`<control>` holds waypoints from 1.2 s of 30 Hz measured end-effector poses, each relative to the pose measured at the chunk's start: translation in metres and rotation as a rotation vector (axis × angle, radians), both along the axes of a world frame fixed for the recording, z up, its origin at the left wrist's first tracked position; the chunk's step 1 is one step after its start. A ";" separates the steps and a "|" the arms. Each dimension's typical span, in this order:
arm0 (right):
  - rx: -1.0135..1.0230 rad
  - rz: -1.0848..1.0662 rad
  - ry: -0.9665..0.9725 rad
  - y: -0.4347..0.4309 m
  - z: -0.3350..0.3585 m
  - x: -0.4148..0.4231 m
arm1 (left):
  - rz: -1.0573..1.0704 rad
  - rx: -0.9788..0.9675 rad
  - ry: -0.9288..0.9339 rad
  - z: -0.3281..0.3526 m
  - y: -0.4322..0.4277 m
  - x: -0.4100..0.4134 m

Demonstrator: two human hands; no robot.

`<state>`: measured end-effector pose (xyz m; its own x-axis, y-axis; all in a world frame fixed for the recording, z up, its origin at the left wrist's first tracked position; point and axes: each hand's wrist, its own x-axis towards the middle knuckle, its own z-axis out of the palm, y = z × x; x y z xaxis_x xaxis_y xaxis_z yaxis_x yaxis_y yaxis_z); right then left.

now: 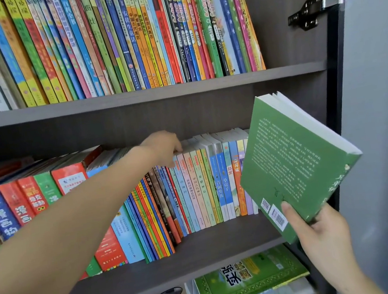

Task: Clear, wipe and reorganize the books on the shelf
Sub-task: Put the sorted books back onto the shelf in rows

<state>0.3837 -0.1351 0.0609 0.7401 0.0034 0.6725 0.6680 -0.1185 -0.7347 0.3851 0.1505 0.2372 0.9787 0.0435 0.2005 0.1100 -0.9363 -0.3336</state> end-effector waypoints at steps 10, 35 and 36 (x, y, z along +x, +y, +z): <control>0.043 0.042 0.007 0.000 0.001 0.004 | -0.045 0.023 -0.235 -0.030 -0.011 0.002; 0.165 0.065 0.070 -0.015 -0.003 0.016 | -0.005 -0.135 -0.082 -0.028 -0.081 0.102; 0.166 0.070 0.065 -0.009 -0.002 0.019 | 0.001 -0.220 -0.042 -0.024 -0.079 0.101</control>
